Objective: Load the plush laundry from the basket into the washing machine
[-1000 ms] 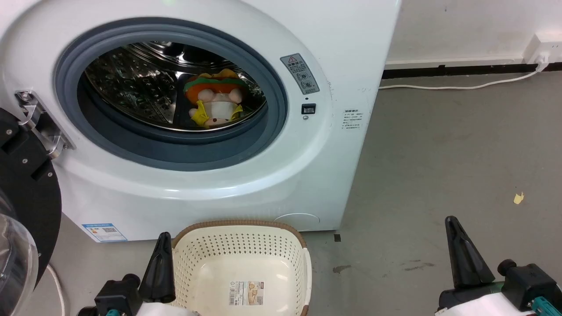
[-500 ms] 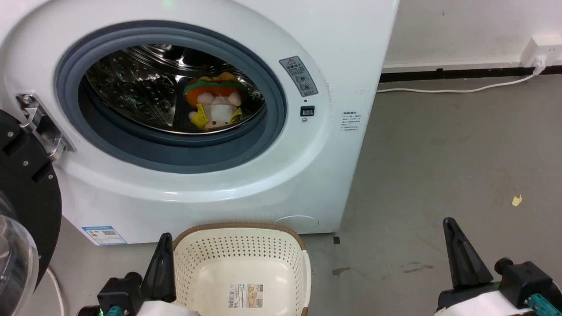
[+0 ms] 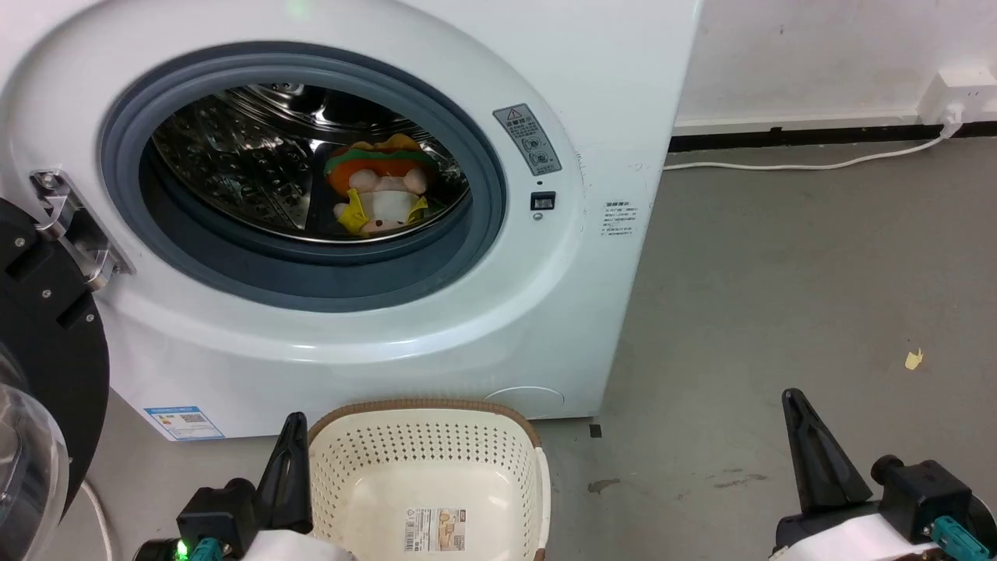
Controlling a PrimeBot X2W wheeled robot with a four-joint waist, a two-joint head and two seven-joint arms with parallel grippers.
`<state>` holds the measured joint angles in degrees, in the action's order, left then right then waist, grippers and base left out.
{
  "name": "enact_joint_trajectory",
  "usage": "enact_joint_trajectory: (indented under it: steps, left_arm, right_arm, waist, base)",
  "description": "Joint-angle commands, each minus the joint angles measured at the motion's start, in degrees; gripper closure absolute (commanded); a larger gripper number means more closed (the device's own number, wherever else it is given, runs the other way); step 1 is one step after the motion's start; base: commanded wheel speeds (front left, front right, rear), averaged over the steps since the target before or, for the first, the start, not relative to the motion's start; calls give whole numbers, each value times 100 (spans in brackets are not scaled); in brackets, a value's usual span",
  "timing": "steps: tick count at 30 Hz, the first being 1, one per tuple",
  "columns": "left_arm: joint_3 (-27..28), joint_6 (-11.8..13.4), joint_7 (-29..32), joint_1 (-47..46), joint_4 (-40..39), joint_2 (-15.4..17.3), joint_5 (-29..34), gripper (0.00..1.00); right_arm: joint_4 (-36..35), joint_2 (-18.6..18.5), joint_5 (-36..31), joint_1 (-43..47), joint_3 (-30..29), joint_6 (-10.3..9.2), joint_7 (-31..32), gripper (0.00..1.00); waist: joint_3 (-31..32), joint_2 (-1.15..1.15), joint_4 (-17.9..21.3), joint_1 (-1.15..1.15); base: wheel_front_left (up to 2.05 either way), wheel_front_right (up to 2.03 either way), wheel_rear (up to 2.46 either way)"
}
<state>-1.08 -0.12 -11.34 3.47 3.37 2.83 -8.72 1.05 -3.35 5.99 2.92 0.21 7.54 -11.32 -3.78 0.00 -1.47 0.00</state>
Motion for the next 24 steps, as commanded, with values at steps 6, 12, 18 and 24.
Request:
enact_joint_trajectory:
  steps: [6,12,18,24]
  left_arm:
    - [14,3,99,-87,-53,1,96,100]
    - [21,4,169,-105,-72,2,148,100]
    - [27,4,239,-122,-91,2,201,100]
    - [33,5,309,-140,-110,2,253,100]
  right_arm:
    - [-28,14,-66,-77,-8,-2,89,100]
    - [-33,16,-102,-92,-9,-2,159,100]
    - [-39,18,-138,-106,-10,-2,230,100]
    - [-44,20,-174,-121,-11,-2,301,100]
  waist:
    - [25,0,10,0]
    - [49,0,19,0]
    - [73,0,28,0]
    - [96,0,38,0]
  base:
    - [0,0,0]
    - [0,0,0]
    - [0,0,0]
    - [0,0,0]
